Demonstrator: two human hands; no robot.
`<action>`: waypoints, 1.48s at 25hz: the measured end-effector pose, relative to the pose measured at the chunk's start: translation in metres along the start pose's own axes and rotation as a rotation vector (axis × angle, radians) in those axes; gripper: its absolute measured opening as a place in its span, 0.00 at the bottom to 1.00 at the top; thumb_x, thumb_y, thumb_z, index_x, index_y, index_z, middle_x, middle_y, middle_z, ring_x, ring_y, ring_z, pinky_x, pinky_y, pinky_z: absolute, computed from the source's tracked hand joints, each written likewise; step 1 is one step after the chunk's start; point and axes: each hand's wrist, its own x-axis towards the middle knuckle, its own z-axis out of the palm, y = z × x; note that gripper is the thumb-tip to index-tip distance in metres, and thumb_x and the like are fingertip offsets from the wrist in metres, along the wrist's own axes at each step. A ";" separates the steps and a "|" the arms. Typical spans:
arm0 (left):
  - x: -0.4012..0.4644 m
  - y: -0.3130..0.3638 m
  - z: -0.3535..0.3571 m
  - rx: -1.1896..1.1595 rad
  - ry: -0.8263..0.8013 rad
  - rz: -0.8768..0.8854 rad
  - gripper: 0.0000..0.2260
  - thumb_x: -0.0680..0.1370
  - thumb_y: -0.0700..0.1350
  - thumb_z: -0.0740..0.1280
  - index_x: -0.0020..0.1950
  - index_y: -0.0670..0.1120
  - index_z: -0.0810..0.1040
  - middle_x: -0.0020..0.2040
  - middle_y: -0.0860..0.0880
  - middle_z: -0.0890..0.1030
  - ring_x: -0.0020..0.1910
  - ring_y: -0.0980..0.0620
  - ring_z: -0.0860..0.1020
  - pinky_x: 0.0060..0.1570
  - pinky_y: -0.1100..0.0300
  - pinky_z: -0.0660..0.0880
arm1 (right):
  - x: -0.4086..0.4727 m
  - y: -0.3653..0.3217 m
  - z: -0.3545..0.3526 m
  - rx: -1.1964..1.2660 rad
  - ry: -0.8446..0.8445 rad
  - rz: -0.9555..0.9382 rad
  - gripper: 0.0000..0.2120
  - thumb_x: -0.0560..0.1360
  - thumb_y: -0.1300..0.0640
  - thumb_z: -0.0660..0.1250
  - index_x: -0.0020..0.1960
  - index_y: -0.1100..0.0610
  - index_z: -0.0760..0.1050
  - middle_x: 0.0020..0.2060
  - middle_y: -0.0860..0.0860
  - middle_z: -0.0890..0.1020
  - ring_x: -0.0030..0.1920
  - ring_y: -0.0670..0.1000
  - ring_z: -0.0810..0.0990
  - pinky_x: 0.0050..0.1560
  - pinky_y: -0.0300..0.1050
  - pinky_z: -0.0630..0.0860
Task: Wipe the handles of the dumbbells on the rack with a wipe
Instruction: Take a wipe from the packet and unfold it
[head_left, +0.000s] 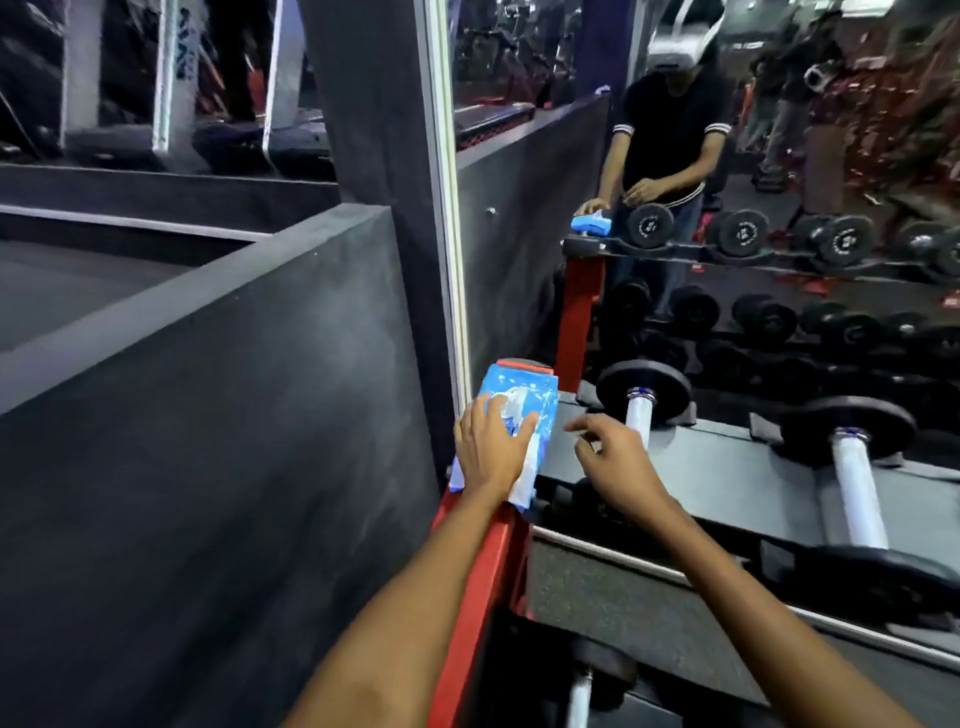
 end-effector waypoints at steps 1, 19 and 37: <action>0.002 -0.003 0.004 -0.060 0.053 -0.007 0.23 0.74 0.59 0.58 0.58 0.45 0.79 0.60 0.47 0.78 0.63 0.46 0.74 0.65 0.51 0.67 | 0.013 0.006 0.006 -0.016 -0.020 -0.024 0.13 0.74 0.67 0.61 0.56 0.62 0.78 0.53 0.54 0.81 0.52 0.52 0.78 0.52 0.36 0.69; -0.006 -0.035 0.044 -0.184 0.338 0.022 0.20 0.81 0.45 0.53 0.67 0.38 0.75 0.66 0.43 0.77 0.67 0.52 0.69 0.67 0.65 0.59 | 0.107 0.015 0.067 -0.217 -0.332 -0.133 0.05 0.71 0.69 0.64 0.44 0.63 0.76 0.45 0.57 0.79 0.48 0.57 0.77 0.44 0.43 0.67; 0.011 0.016 -0.027 0.172 -0.401 -0.105 0.26 0.83 0.58 0.49 0.78 0.47 0.57 0.80 0.48 0.52 0.78 0.49 0.48 0.75 0.48 0.45 | 0.070 0.013 -0.007 0.427 -0.010 0.191 0.11 0.69 0.68 0.67 0.39 0.53 0.75 0.40 0.55 0.80 0.43 0.56 0.80 0.48 0.50 0.81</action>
